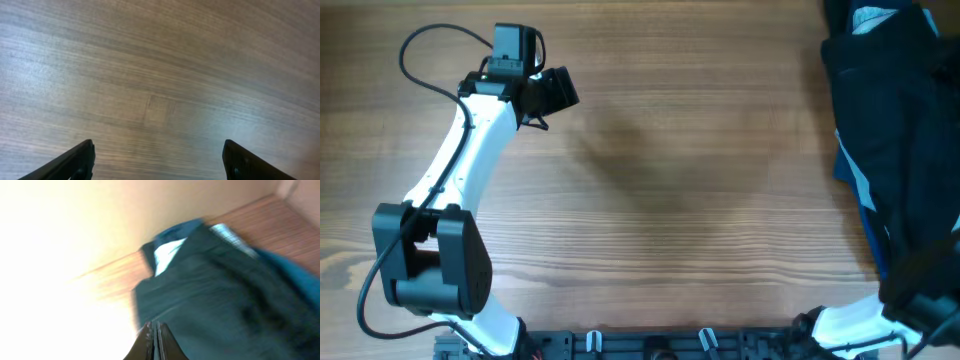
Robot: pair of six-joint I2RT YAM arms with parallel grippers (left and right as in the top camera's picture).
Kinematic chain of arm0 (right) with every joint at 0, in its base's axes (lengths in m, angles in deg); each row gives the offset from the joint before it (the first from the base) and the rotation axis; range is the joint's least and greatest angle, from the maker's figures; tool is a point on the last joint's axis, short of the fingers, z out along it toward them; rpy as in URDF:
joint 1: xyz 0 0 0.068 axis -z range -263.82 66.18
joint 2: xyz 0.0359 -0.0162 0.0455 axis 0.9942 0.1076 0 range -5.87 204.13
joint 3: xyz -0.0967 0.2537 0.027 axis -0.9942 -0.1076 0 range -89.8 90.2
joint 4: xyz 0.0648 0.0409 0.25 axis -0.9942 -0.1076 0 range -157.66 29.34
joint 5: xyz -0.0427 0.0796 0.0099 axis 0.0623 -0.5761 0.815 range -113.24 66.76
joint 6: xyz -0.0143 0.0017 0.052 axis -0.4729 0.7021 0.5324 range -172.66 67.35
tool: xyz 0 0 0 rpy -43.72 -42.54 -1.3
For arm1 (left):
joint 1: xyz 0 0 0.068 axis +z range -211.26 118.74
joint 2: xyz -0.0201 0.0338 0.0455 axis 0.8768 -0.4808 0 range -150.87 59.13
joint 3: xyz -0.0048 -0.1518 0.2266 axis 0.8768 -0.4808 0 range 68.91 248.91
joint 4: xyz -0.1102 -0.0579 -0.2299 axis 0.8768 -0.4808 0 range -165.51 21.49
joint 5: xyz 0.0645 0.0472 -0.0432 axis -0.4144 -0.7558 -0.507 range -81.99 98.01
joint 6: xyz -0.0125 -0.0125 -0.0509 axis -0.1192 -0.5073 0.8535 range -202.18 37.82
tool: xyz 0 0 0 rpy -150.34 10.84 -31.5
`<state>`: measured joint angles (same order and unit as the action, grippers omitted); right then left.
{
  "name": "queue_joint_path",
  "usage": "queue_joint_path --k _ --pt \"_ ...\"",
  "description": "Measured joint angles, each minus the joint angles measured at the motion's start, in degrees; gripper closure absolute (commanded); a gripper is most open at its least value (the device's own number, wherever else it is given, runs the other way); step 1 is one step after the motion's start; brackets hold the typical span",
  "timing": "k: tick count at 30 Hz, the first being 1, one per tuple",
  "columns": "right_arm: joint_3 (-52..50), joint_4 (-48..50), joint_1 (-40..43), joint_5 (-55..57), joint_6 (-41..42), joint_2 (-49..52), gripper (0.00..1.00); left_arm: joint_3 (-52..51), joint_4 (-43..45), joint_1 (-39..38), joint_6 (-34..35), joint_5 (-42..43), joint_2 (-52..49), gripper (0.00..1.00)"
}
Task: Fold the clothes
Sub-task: 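Reach the right gripper to the clothes pile and grasp the black shorts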
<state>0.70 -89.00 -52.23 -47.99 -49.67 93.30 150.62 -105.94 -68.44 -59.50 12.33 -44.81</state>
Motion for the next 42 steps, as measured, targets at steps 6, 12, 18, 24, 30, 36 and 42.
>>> queue_joint_path --k 6,12,18,24,30,36,42 --pt "-0.02 -4.28 -12.02 2.34 -0.66 -0.92 0.82 0.00 1.38 0.00 0.17 0.02 1.60 0.11" --pt "-0.02 -3.21 -6.01 11.17 -1.29 -0.70 0.30 -0.02 -0.70 0.00 0.20 0.02 2.78 0.07" --pt "-0.02 0.50 -1.07 10.71 -1.31 10.97 0.18 0.00 -3.08 0.00 0.20 0.02 2.80 0.05" --pt "-0.02 2.14 0.85 10.36 -1.31 17.11 0.04 0.00 -3.96 0.00 0.20 0.02 2.80 0.04" --pt "2.64 2.05 3.21 8.35 -3.56 17.11 0.03 0.00 -3.96 0.00 0.20 0.02 2.80 0.04" --pt "3.52 5.22 3.45 12.74 -7.85 17.16 0.15 0.00 -4.13 0.00 0.20 0.02 2.80 0.04" --pt "3.74 5.01 4.20 13.70 -8.70 22.18 0.51 0.00 -3.74 0.00 0.20 0.02 2.80 0.04"
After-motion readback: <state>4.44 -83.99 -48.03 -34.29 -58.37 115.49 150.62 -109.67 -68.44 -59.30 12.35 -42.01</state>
